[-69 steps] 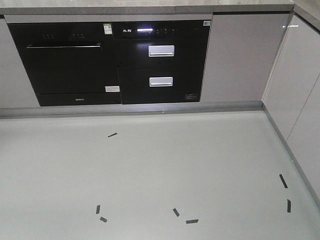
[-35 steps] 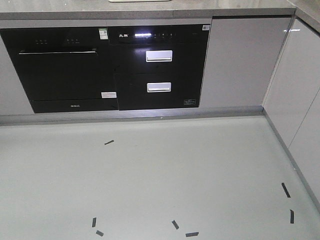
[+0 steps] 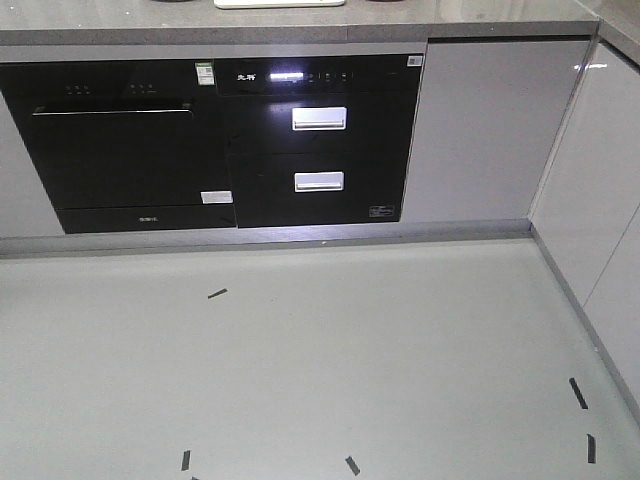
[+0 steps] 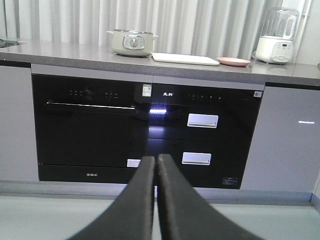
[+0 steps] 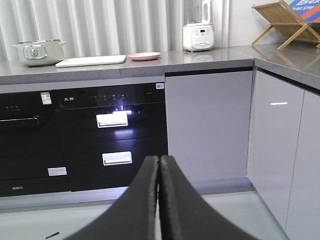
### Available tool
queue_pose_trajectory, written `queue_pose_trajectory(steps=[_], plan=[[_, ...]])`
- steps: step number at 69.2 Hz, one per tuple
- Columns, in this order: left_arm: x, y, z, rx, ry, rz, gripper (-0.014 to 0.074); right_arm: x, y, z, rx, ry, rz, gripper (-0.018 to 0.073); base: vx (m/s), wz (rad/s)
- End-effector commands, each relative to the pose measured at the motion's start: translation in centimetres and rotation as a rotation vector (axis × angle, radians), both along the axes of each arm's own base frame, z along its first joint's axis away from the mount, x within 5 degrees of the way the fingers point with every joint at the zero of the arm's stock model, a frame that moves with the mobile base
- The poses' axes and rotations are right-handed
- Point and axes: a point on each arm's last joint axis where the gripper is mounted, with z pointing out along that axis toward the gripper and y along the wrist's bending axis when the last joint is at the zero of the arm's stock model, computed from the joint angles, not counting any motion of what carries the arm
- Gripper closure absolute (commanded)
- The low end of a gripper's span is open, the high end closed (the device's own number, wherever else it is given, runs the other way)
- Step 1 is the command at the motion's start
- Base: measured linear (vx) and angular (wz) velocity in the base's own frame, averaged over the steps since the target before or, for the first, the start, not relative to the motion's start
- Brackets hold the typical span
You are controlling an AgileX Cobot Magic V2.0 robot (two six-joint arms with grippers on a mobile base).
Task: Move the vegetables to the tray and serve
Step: 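Drive the base forward toward the kitchen counter with both grippers held still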
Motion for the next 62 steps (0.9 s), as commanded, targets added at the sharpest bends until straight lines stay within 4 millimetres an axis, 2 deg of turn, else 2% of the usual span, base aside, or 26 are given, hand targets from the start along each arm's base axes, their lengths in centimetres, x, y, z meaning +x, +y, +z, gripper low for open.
queue_pose_trajectory(steps=[1,62], plan=[[-0.09,0.0,0.36,-0.005,-0.075,-0.002,0.0603,-0.01,0.07,0.51,-0.017,-0.073,0.005,0.056,0.06,0.03],[-0.09,0.0,0.36,-0.005,-0.075,-0.002,0.0603,-0.01,0.07,0.51,-0.017,-0.073,0.005,0.056,0.04,0.03]])
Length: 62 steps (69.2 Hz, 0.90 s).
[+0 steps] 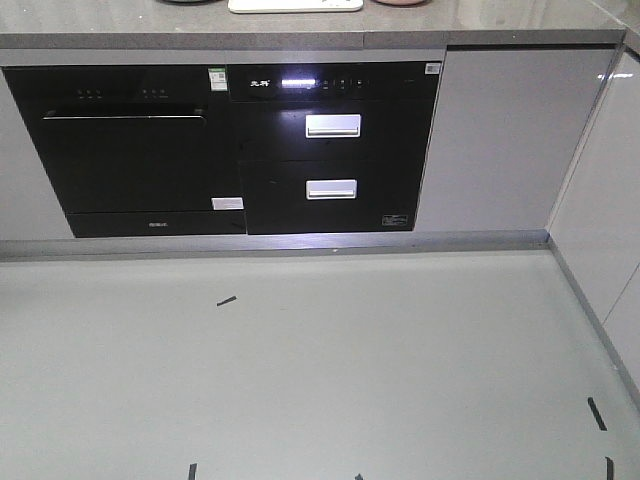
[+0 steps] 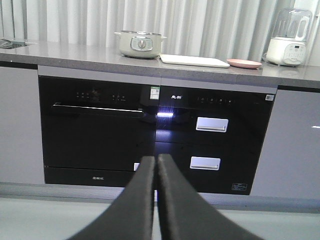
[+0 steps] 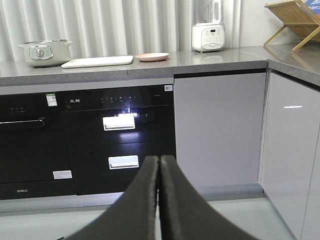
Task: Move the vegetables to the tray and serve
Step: 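Drive the base forward toward the kitchen counter with both grippers held still, then continue driving toward the counter, approaching the pot and tray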
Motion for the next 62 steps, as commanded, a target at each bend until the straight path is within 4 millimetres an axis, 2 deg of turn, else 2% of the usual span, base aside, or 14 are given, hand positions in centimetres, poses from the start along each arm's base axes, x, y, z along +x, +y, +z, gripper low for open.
queue_pose_trajectory(steps=[1,62], plan=[[-0.09,0.0,0.36,-0.005,-0.075,-0.002,0.0603,-0.01,0.07,0.51,-0.017,-0.073,0.005,0.056,0.05,0.04],[-0.09,0.0,0.36,-0.005,-0.075,-0.002,0.0603,-0.01,0.07,0.51,-0.017,-0.073,0.005,0.056,0.09,0.02]])
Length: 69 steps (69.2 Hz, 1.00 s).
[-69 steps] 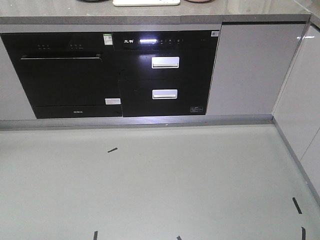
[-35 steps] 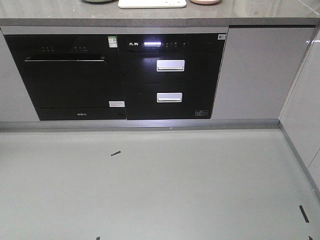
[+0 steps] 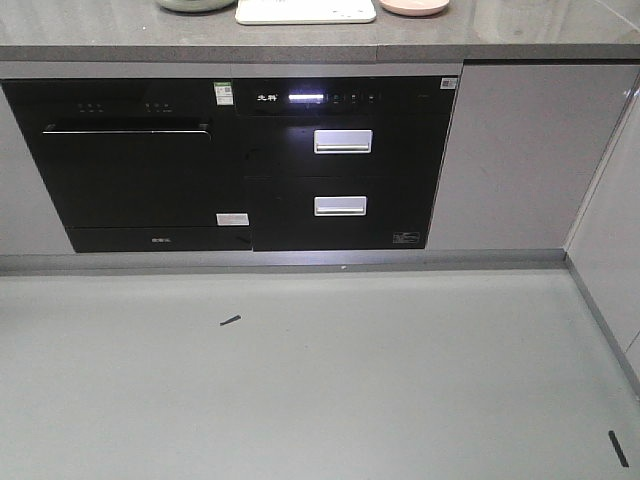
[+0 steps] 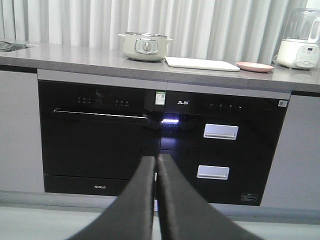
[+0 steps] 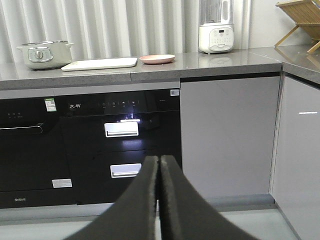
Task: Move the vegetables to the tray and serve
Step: 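Continue driving toward the counter, approaching the pot and tray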
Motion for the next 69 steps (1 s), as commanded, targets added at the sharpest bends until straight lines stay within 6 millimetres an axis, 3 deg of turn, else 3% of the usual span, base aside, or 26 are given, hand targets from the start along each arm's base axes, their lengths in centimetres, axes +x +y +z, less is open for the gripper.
queue_pose_trajectory(steps=[1,69], plan=[[-0.09,0.0,0.36,-0.005,-0.075,-0.002,0.0603,-0.01,0.07,0.51,-0.017,-0.073,0.005,0.056,0.11,-0.01],[-0.09,0.0,0.36,-0.005,-0.075,-0.002,0.0603,-0.01,0.07,0.51,-0.017,-0.073,0.005,0.056,0.1,-0.01]])
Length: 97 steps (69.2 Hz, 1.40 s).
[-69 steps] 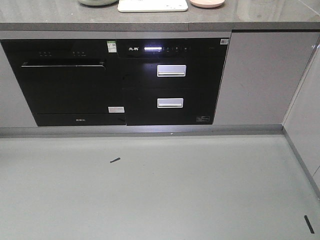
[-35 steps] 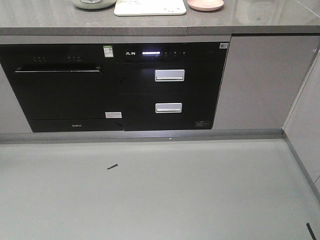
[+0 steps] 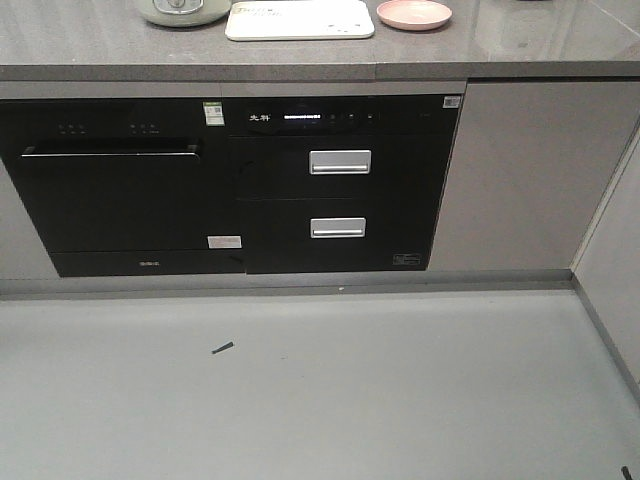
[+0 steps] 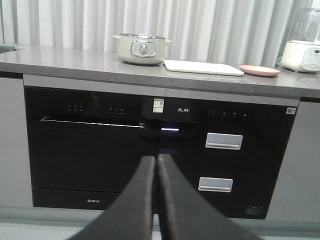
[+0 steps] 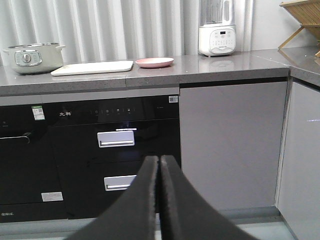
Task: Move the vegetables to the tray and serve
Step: 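Continue driving toward the counter, approaching the pot and tray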
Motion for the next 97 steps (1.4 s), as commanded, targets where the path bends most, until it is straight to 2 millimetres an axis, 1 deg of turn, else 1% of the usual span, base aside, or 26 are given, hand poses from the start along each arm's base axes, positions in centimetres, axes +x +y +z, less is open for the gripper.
queue_pose_trajectory(steps=[1,97], plan=[[-0.09,0.0,0.36,-0.005,-0.075,-0.002,0.0603,-0.01,0.07,0.51,-0.017,-0.073,0.005,0.056,0.09,0.0],[-0.09,0.0,0.36,-0.005,-0.075,-0.002,0.0603,-0.01,0.07,0.51,-0.017,-0.073,0.005,0.056,0.05,-0.01]])
